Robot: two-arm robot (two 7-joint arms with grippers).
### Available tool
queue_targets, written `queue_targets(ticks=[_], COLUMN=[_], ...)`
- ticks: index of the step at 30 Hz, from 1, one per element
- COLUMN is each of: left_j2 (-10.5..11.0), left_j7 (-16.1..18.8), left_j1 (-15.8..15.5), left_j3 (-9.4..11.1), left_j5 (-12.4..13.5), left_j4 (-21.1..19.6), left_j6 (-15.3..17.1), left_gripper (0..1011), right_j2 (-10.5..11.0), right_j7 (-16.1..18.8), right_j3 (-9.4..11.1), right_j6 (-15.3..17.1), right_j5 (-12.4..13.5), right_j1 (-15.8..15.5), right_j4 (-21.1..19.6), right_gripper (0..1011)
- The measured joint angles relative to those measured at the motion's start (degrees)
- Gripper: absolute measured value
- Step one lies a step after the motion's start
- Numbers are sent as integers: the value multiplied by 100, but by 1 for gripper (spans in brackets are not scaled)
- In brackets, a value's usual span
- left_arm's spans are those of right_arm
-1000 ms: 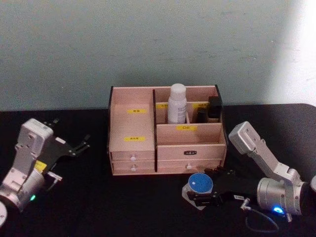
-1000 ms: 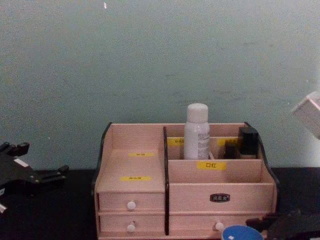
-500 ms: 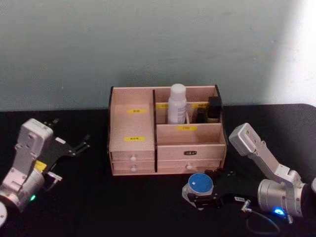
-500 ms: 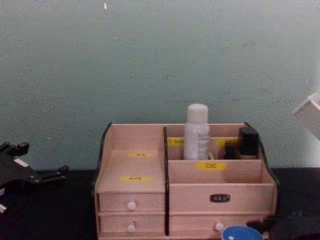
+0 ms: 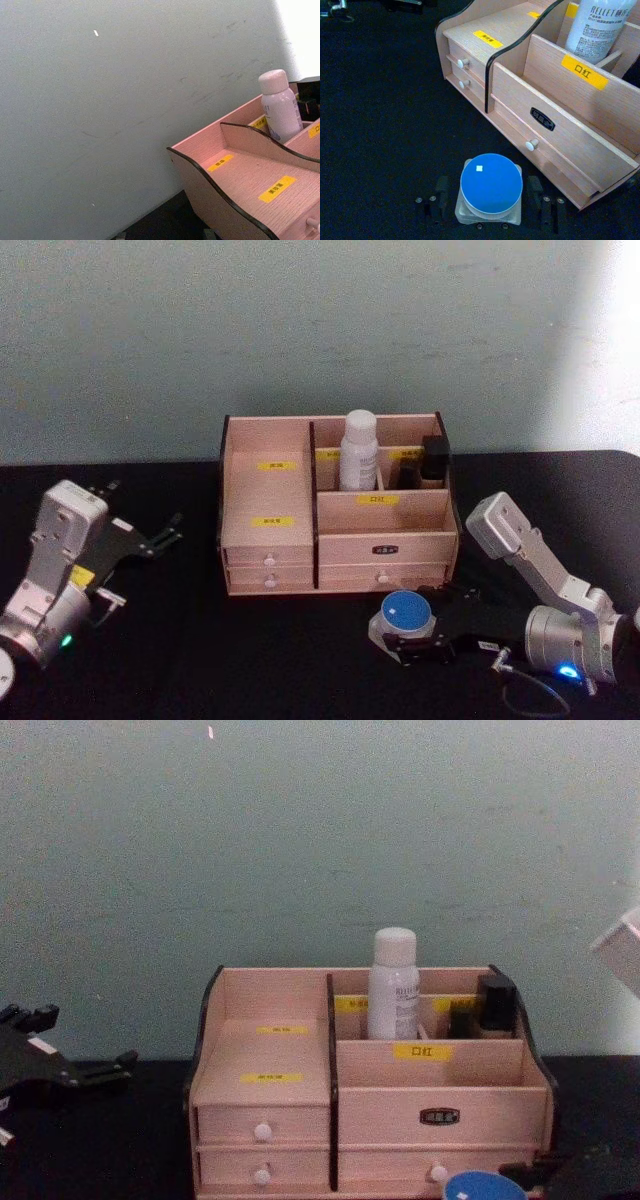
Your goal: Pick up the facial cleanser and watermelon frost from the table and place them into the tiered storage box.
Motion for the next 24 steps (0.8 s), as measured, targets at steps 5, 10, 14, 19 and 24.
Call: queue_targets(ticks=[5,10,14,19,24], left_j2=[0,0,0,0,0], left_j7=[0,0,0,0,0], left_j1=[0,0,0,0,0], left_j3=[0,0,0,0,0], left_j5=[0,0,0,0,0], left_j4=[0,0,0,0,0], left_j6=[0,0,0,0,0], left_gripper=[1001,1001,1001,1001,1001], right_j2=[0,-1,-1,-1,-1], right_j7=[-1,-1,-1,-1,0], right_j3=[0,0,1,3,3], right_j6=[0,0,1,2,3], right_j5=[0,2,7,13,17], right_j1=[0,0,2,3,4], right_j4=[0,0,0,2,3], right_gripper=[1002,997,908,794,708])
